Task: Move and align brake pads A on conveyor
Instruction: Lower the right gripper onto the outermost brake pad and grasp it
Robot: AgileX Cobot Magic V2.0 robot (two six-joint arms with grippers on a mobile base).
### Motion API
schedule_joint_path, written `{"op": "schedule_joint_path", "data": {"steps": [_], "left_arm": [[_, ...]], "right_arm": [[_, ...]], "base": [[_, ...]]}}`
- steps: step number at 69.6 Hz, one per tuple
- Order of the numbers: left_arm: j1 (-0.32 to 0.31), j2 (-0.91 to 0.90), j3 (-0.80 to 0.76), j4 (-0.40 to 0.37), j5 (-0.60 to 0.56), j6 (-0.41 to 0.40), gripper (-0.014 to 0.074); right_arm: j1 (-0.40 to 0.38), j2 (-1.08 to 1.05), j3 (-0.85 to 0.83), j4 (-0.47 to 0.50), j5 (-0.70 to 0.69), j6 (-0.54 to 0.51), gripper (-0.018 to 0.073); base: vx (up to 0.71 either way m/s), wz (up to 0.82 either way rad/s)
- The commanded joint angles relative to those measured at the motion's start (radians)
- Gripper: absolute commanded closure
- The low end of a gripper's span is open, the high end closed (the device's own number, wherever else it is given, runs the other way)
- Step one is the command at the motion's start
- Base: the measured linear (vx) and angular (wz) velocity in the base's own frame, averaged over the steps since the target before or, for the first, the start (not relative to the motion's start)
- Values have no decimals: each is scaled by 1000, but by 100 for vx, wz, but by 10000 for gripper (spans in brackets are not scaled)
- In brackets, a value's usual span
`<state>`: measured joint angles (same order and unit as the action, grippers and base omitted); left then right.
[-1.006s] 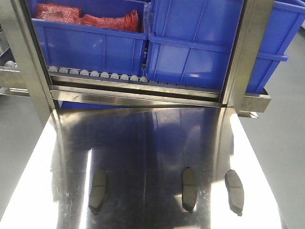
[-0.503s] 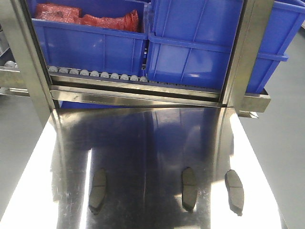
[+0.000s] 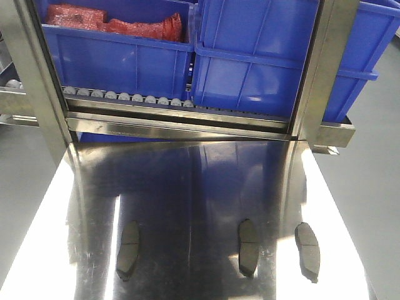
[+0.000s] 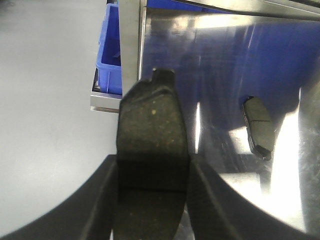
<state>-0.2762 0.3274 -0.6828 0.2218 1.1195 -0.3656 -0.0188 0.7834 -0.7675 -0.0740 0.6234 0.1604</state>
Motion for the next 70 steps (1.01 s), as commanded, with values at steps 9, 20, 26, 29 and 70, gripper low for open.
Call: {"op": "schedule_joint_path", "data": {"steps": [9, 20, 26, 29, 70], "left_arm": [[1, 14, -26, 19, -76, -8, 602], [1, 14, -26, 19, -76, -8, 602], [1, 14, -26, 19, -76, -8, 602], [1, 14, -26, 19, -76, -8, 602], [1, 14, -26, 19, -76, -8, 602]], "right_arm": [[0, 199, -139, 0, 103, -17, -133], [0, 331, -173, 65, 174, -86, -121], [12, 394, -175, 126, 198, -117, -117], [29, 417, -175, 128, 209, -116, -115], [210, 777, -289, 128, 329, 3, -91]], "base": [[0, 0], [0, 0], [0, 0], [0, 0], [0, 0]]}}
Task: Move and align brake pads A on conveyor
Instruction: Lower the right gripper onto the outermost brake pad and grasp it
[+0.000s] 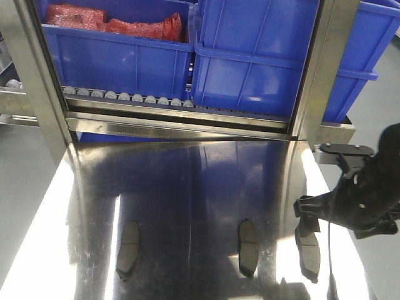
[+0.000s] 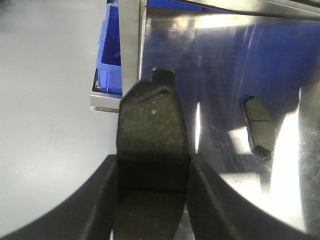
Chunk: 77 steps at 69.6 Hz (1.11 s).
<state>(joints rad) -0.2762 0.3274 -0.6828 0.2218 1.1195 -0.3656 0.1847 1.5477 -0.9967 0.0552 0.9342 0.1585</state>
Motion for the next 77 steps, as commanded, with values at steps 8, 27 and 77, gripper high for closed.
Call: {"op": "schedule_joint_path", "data": {"steps": [8, 27, 77], "left_arm": [[1, 14, -26, 19, -76, -8, 602], [1, 14, -26, 19, -76, -8, 602], [1, 14, -26, 19, -77, -8, 602]], "right_arm": [[6, 71, -96, -1, 39, 13, -86], [6, 149, -109, -9, 31, 27, -75], [6, 231, -109, -55, -44, 15, -29]], "base": [[0, 0], [0, 0], [0, 0]]}}
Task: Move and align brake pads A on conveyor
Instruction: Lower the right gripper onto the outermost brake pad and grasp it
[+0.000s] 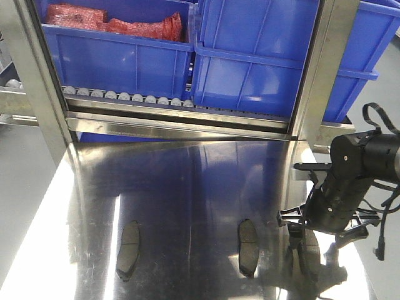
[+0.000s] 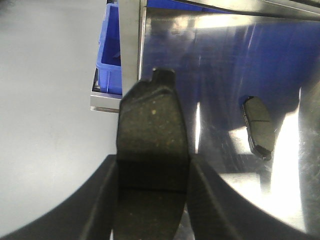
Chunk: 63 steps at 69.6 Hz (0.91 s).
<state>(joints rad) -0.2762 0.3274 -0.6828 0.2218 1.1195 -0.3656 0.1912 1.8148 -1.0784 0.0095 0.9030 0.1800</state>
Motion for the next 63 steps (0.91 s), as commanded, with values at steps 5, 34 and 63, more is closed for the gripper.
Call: {"op": "schedule_joint_path", "data": {"steps": [5, 34, 63], "left_arm": [[1, 14, -26, 19, -77, -8, 602], [1, 14, -26, 19, -77, -8, 602], [1, 14, -26, 19, -77, -8, 602]], "right_arm": [[0, -34, -27, -10, -16, -7, -29], [0, -19, -27, -10, -26, 2, 272], [0, -63, -27, -4, 11, -42, 571]], "base": [[0, 0], [0, 0], [0, 0]]}}
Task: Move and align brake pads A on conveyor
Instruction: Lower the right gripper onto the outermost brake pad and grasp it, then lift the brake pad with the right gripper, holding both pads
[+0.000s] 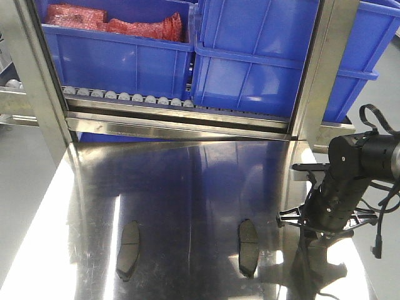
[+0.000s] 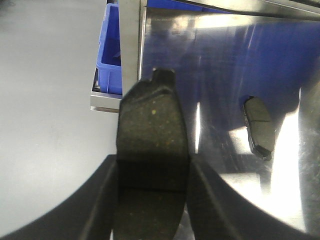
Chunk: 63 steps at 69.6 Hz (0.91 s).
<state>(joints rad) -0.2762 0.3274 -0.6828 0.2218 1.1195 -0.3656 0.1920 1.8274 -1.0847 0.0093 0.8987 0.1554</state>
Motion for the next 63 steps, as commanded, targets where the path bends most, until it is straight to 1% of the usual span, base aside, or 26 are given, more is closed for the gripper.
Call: {"op": "schedule_joint_path", "data": {"steps": [1, 15, 22, 35, 49, 63], "left_arm": [[1, 14, -26, 19, -77, -8, 602], [1, 14, -26, 19, -77, -8, 602], [1, 14, -26, 19, -77, -8, 602], [1, 14, -26, 19, -77, -8, 602], [1, 14, -26, 19, -77, -8, 602], [1, 14, -26, 19, -77, -8, 602]], "right_arm": [[-1, -82, -21, -9, 14, -21, 571], [-1, -166, -21, 5, 34, -69, 571], [-1, -220, -21, 22, 61, -113, 571], [11, -326, -20, 18, 55, -125, 571], [11, -340, -19, 19, 56, -155, 571], [21, -340, -19, 31, 58, -155, 571]], "base": [[0, 0], [0, 0], [0, 0], [0, 0], [0, 0], [0, 0]]}}
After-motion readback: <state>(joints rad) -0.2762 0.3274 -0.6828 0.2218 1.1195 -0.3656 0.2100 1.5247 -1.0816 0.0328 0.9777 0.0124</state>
